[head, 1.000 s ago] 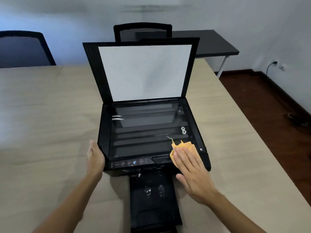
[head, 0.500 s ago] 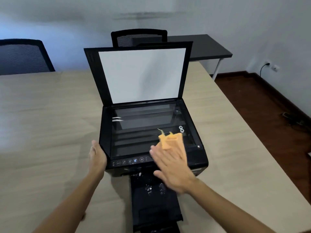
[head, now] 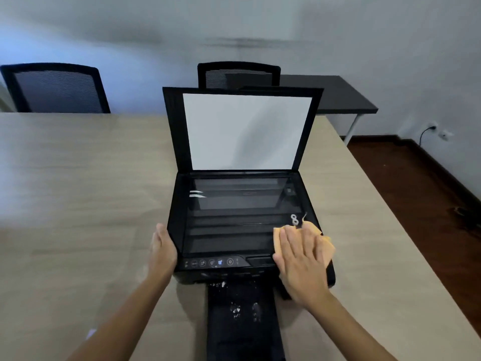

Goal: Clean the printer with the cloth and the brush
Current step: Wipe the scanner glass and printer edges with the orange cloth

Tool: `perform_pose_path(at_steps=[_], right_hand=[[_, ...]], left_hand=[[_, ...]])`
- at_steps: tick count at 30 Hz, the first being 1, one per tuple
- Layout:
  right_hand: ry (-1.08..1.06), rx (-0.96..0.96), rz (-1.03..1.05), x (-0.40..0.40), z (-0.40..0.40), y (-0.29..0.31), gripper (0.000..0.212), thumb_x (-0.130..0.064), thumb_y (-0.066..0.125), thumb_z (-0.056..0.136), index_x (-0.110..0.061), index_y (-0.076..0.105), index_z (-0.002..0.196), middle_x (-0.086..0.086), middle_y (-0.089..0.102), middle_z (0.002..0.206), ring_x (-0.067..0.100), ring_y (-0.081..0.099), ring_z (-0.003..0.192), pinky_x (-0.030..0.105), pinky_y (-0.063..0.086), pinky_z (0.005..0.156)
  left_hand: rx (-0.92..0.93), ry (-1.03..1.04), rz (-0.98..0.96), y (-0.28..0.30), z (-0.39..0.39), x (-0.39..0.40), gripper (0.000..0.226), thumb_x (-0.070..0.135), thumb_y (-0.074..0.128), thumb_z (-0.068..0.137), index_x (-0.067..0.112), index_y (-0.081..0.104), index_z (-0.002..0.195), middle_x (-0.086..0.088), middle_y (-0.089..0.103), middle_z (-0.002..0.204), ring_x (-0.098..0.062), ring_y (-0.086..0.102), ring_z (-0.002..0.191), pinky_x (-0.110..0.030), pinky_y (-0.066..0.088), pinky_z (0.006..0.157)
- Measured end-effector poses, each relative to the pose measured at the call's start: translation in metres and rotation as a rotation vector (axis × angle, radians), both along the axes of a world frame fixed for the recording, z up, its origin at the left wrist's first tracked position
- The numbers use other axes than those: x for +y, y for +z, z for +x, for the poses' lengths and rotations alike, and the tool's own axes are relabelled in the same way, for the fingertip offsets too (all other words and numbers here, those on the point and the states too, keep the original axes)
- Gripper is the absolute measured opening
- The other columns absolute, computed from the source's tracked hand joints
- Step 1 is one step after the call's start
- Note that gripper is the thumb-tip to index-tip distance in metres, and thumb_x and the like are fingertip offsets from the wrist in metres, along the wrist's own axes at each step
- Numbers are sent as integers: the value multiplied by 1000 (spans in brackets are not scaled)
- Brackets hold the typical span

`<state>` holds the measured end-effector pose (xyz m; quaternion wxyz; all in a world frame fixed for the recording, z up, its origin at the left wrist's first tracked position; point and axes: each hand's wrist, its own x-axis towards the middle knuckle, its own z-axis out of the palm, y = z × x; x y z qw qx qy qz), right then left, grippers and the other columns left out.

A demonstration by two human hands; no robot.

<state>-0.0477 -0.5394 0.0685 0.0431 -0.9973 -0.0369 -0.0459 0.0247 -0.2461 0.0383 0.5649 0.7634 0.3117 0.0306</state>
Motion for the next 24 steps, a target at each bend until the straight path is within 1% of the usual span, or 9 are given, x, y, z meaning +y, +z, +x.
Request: perform_pose_path(at_steps=[2, 6, 10, 13, 16, 18, 19, 21, 24], right_hand=[[-68, 70, 2, -9, 4, -5, 63, -46, 12, 98, -12, 32, 146, 12, 33, 154, 38, 22, 143, 52, 12, 114], [-219, 92, 89, -19, 64, -1, 65, -45, 10, 93, -12, 22, 149, 19, 19, 157, 38, 13, 145, 51, 10, 117], [-279, 137, 129, -32, 158, 2, 60, -35, 25, 98, -7, 15, 149, 17, 11, 159, 34, 5, 146, 49, 8, 118], [-236, 196, 103, -32, 203, 7, 73, -28, 47, 90, -4, 12, 149, 18, 9, 159, 32, 3, 147, 49, 8, 119], [-128, 191, 7, -38, 182, 4, 84, -23, 60, 79, -1, 16, 147, 23, 15, 156, 35, 7, 146, 50, 13, 118], [-40, 147, 11, -49, 138, -3, 81, -15, 61, 74, 2, 25, 144, 27, 25, 152, 38, 15, 144, 51, 18, 116], [-7, 116, 61, -55, 114, -8, 77, -10, 61, 74, 3, 29, 143, 28, 29, 150, 40, 18, 144, 49, 18, 116], [49, 74, 142, -67, 72, -13, 63, -4, 57, 82, 2, 35, 141, 27, 32, 150, 39, 21, 143, 41, 12, 116], [-45, -25, 184, -71, 43, -21, 48, -8, 37, 90, 1, 42, 138, 25, 40, 146, 39, 28, 141, 42, 20, 116]], left_hand=[[-10, 7, -3, -3, 2, 2, 90, 72, 7, 83, 12, 44, 140, -13, 45, 148, -31, 39, 139, -52, 27, 117], [-10, 13, -3, -8, 2, 1, 93, 73, 7, 83, 8, 44, 139, -15, 47, 146, -32, 40, 138, -52, 28, 117], [-11, 8, 6, -7, 1, 1, 91, 71, 7, 86, 5, 44, 137, -17, 47, 146, -34, 40, 137, -53, 28, 117], [-21, 6, 30, -7, 0, 0, 81, 63, 9, 92, 6, 43, 139, -17, 45, 148, -32, 38, 139, -51, 26, 118], [-22, 25, 15, -7, 0, 3, 93, 71, 7, 83, 5, 44, 137, -17, 47, 145, -32, 40, 137, -51, 27, 117], [-22, 29, 14, -11, 2, 4, 100, 76, 6, 77, 7, 45, 137, -15, 47, 146, -31, 39, 138, -49, 26, 118], [-27, 25, 22, -11, 2, 3, 95, 73, 7, 82, 8, 46, 138, -15, 46, 147, -30, 38, 139, -48, 26, 118], [-32, 21, 15, -13, 2, 4, 83, 65, 10, 91, 8, 46, 139, -15, 45, 148, -29, 37, 140, -46, 25, 119], [-35, 14, -27, -18, 5, 8, 112, 86, 4, 71, 6, 44, 138, -14, 49, 146, -28, 41, 138, -48, 27, 119]])
